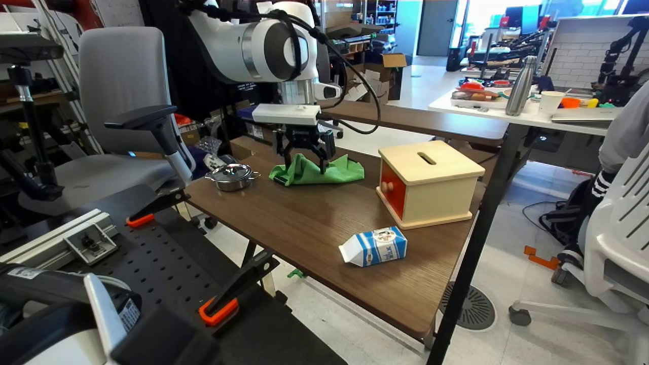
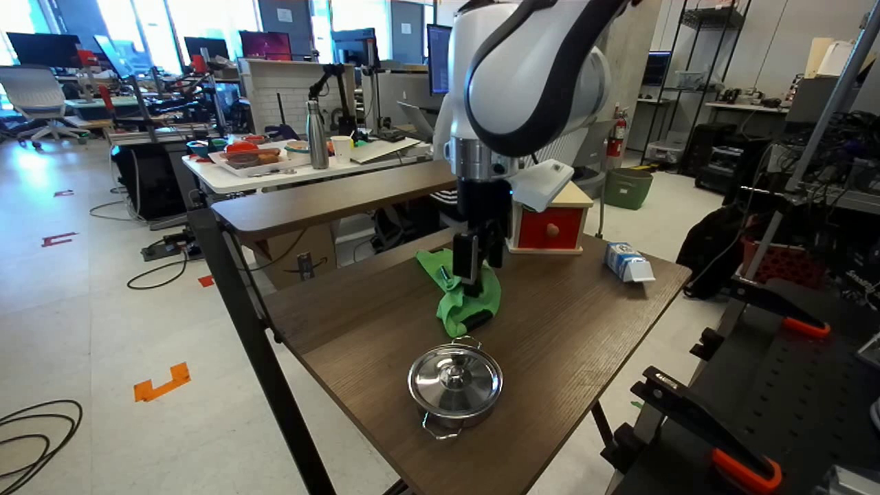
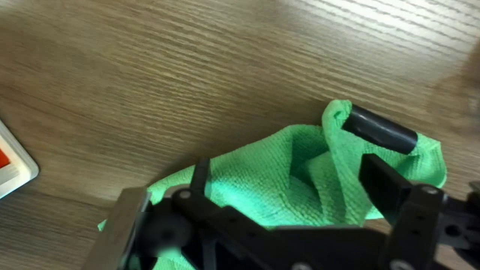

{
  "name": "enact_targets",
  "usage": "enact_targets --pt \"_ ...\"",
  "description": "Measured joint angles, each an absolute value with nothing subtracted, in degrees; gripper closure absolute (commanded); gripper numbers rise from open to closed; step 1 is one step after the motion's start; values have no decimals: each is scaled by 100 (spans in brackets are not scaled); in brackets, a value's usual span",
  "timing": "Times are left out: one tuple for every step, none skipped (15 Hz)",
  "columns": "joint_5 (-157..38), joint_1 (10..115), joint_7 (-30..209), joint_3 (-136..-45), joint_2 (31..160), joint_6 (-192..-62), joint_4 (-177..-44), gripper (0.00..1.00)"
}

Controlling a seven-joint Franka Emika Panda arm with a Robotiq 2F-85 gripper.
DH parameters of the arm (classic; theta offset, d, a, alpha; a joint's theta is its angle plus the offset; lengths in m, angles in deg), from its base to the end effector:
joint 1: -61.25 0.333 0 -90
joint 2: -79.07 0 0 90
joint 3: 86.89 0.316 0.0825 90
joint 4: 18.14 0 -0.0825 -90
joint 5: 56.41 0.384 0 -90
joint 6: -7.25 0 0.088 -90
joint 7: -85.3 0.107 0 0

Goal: Move the green towel towards you

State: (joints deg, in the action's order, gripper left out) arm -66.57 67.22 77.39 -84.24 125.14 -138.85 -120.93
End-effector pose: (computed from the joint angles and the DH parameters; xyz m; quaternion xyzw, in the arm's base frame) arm 0.6294 0.0967 0.0961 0.9768 0.2106 -0.0225 0.0310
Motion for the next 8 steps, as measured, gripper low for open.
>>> enact_targets --pt "-6682 6734 7723 -8424 12633 -13823 -11959 0" --pt "-6718 6749 7720 -8423 12747 -13776 -11831 0" --pt "-6750 6767 7716 -8425 12852 -13747 -11715 0" --pt "-6780 6786 7716 -8426 12952 -13716 -11608 0" --pt "-6821 6802 7716 -8426 13037 -13672 -11511 0" --pt "-6847 6817 7714 -8426 13110 -13638 -11429 0" --pt "-6859 6828 7701 -8426 13169 -13603 -11355 0" --pt "-6860 6836 7670 -8426 13204 -13556 -11297 0"
